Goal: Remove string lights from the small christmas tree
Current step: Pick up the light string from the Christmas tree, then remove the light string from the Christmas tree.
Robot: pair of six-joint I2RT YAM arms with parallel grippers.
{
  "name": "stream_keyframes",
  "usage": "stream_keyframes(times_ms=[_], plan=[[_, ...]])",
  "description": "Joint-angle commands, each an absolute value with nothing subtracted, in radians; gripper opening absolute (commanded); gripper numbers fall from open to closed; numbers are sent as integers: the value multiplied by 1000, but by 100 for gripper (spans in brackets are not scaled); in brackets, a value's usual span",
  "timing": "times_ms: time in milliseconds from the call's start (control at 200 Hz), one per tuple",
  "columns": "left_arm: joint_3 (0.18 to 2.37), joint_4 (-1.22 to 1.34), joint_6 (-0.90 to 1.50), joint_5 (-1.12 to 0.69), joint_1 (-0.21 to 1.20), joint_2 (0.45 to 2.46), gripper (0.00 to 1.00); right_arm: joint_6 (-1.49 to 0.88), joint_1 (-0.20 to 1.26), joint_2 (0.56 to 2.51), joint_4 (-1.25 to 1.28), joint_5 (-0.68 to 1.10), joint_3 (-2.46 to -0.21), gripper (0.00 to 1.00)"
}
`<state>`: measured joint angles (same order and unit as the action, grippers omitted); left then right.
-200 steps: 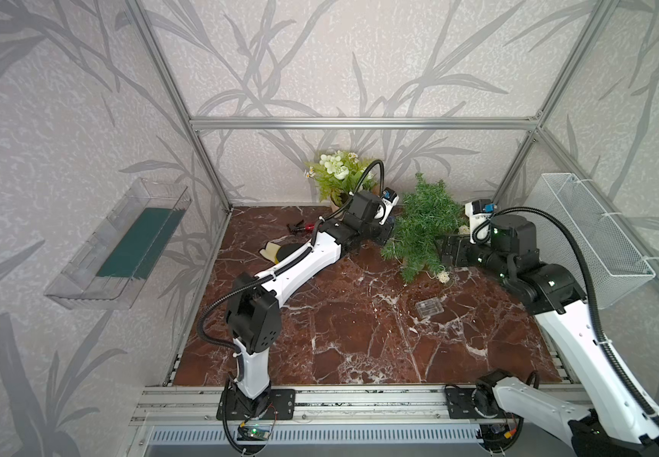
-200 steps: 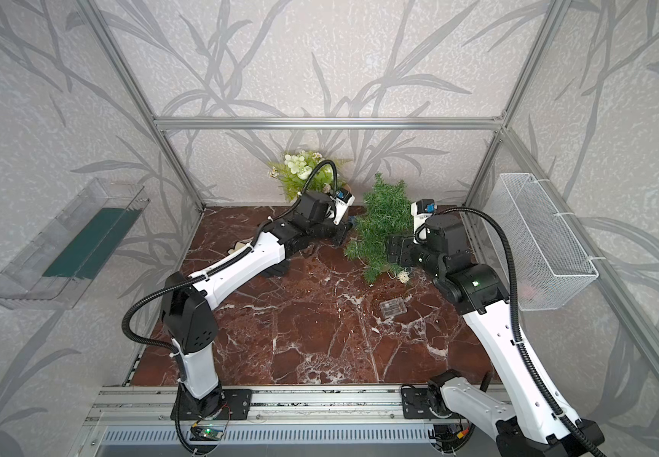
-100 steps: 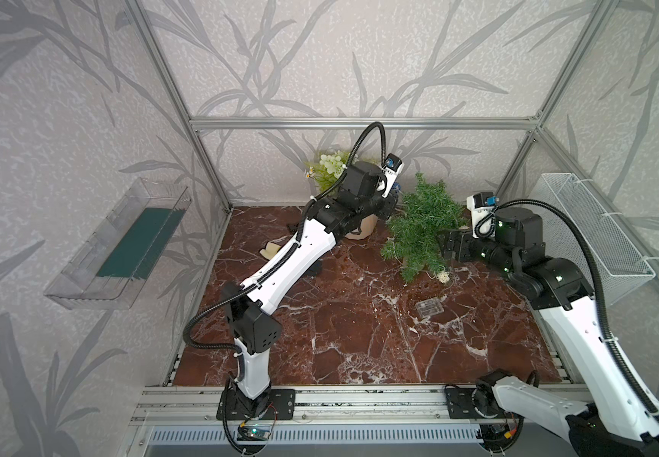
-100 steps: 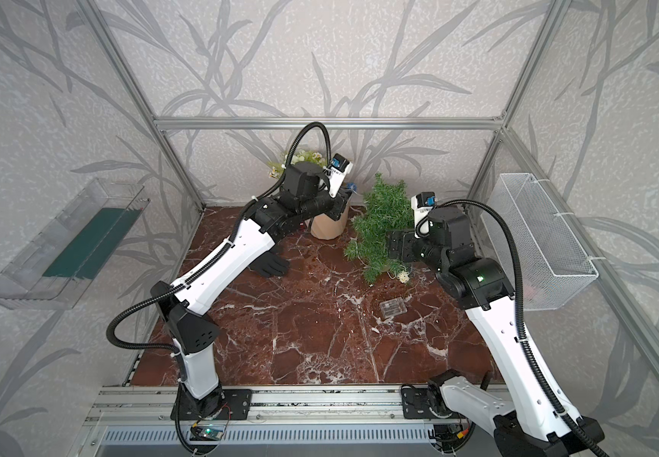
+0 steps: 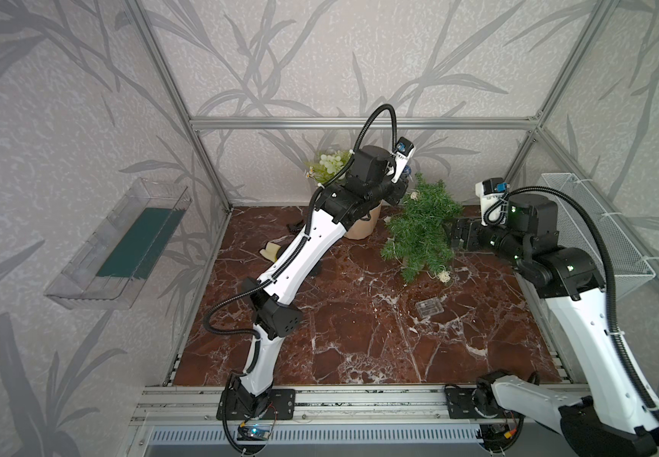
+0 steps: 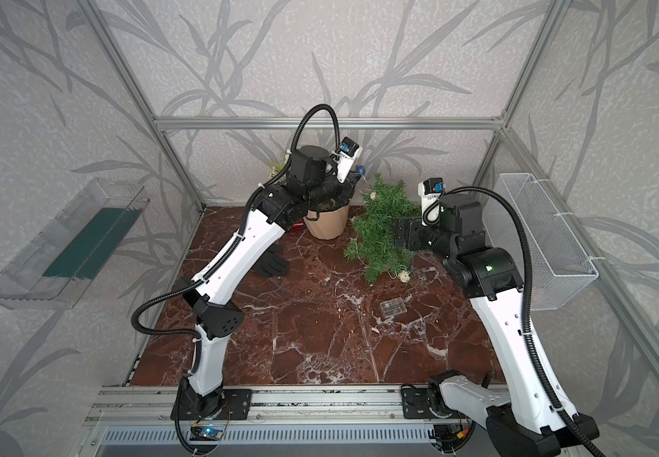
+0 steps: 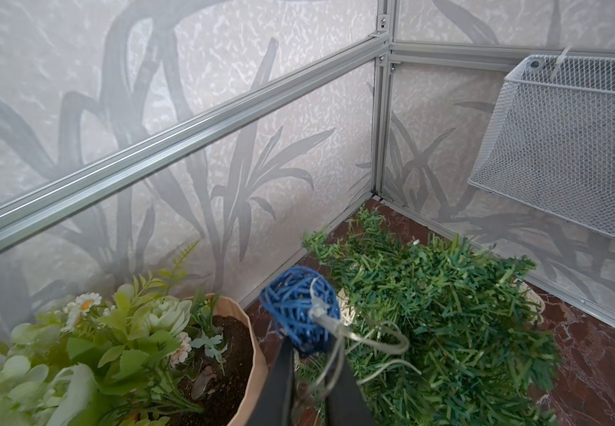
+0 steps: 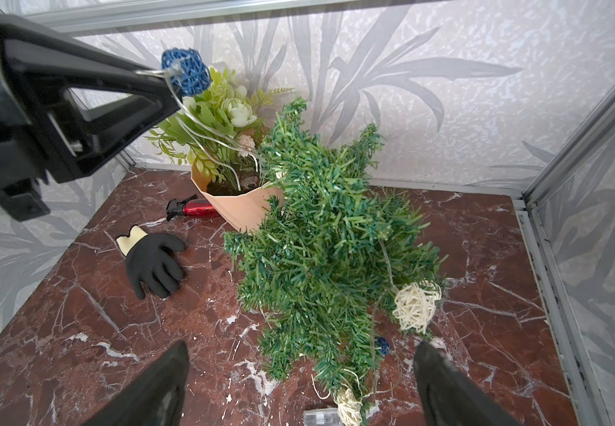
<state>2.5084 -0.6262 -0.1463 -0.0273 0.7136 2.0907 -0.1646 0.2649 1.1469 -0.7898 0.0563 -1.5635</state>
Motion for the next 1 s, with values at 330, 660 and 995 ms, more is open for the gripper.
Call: stream_keyframes(times_ms=[330,660,995], plan=[[2744,-666,132,-124,611,2263,12,-139,197,1191,-783,210,-1663,93],[2721,-529,323,-379,523,2308,12,-125,178,1329,-646,486,-1736,93],[2598,-632,294,-339,531,2218,47,-70,178,1476,-733,480,-1922,92]])
